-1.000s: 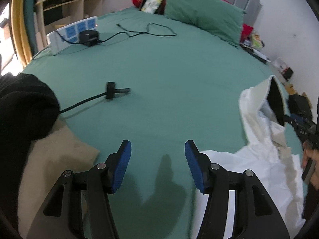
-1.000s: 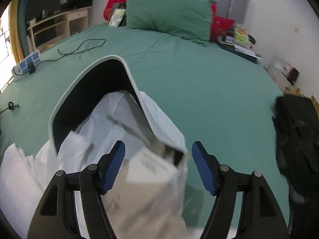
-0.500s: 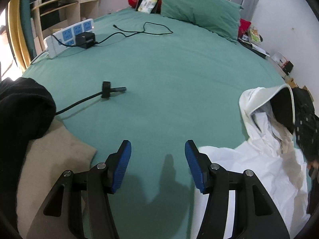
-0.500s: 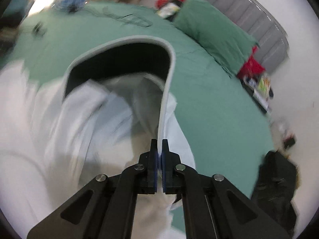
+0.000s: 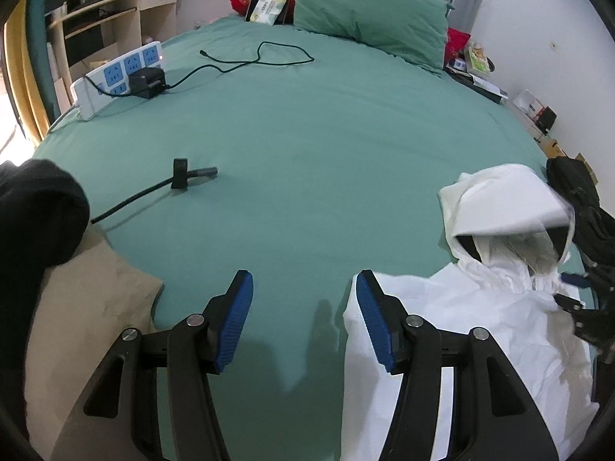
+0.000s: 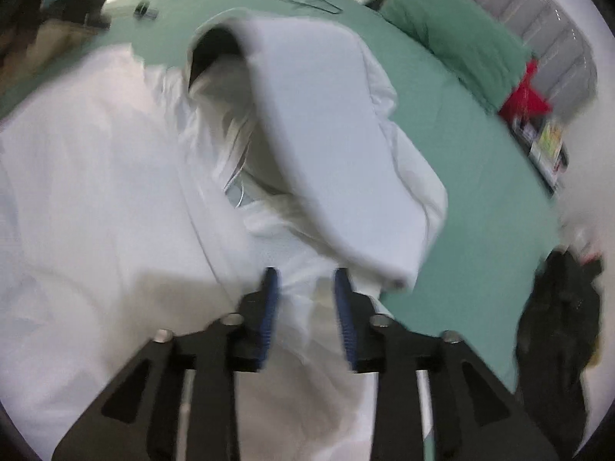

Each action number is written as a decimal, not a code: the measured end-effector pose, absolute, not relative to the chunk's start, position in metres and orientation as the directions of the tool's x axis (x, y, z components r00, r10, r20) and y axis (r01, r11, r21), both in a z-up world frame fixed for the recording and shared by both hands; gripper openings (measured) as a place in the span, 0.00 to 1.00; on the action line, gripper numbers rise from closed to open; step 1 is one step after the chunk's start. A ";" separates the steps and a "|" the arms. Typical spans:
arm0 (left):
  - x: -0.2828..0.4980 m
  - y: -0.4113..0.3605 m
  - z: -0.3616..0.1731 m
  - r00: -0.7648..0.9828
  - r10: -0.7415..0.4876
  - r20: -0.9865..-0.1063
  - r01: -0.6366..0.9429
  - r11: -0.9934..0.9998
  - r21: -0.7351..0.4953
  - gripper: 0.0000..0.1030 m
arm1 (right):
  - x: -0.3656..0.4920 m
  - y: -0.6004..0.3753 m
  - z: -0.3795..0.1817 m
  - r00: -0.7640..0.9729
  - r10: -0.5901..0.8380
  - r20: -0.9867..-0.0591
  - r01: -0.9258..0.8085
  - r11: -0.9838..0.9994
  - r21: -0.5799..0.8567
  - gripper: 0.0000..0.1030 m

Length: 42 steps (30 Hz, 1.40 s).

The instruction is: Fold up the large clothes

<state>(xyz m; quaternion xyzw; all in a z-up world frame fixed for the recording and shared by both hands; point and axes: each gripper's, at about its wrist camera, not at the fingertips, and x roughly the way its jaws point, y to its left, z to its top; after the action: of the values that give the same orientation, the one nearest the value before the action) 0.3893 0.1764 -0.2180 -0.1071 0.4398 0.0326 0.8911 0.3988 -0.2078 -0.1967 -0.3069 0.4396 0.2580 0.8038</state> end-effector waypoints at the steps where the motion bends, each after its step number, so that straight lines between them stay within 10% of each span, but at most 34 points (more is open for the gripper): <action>1: 0.391 0.175 -0.216 0.618 -0.035 -0.786 -0.146 0.976 -0.158 0.57 | 0.399 -0.212 -0.186 0.469 0.184 -0.864 -0.684 0.695 -0.223 0.54; 10: 0.438 0.161 -0.194 0.629 -0.227 -0.744 -0.047 0.943 -0.328 0.57 | 0.462 -0.258 -0.119 0.510 0.354 -0.784 -0.475 0.876 0.087 0.70; 22: 0.548 0.073 -0.262 0.334 -0.473 -0.815 0.085 0.876 -0.474 0.63 | 0.523 -0.264 -0.233 0.196 0.508 -0.839 -0.295 0.846 0.444 0.70; 27: 0.520 0.050 -0.260 0.355 -0.404 -0.843 0.238 0.911 -0.336 0.66 | 0.499 -0.253 -0.232 0.249 0.493 -0.834 -0.421 0.830 0.365 0.18; 33: 0.499 0.010 -0.260 0.341 -0.228 -0.912 0.411 0.908 -0.074 0.72 | 0.447 -0.221 -0.211 0.468 0.283 -0.837 -0.619 0.781 -0.082 0.11; 39: 0.507 -0.009 -0.260 0.359 -0.174 -0.917 0.406 0.914 -0.014 0.71 | 0.396 -0.188 -0.212 0.839 0.067 -0.539 -0.470 0.588 -0.658 0.10; 42: 0.505 -0.007 -0.246 0.315 -0.245 -0.917 0.422 0.902 -0.096 0.34 | 0.381 -0.183 -0.226 0.870 0.069 -0.488 -0.446 0.532 -0.720 0.10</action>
<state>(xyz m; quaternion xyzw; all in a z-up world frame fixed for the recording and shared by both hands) 0.5048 -0.0070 -0.2459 0.0807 0.5476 -0.2066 0.8068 0.3805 -0.1826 -0.2256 -0.4593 0.2050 0.1512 0.8510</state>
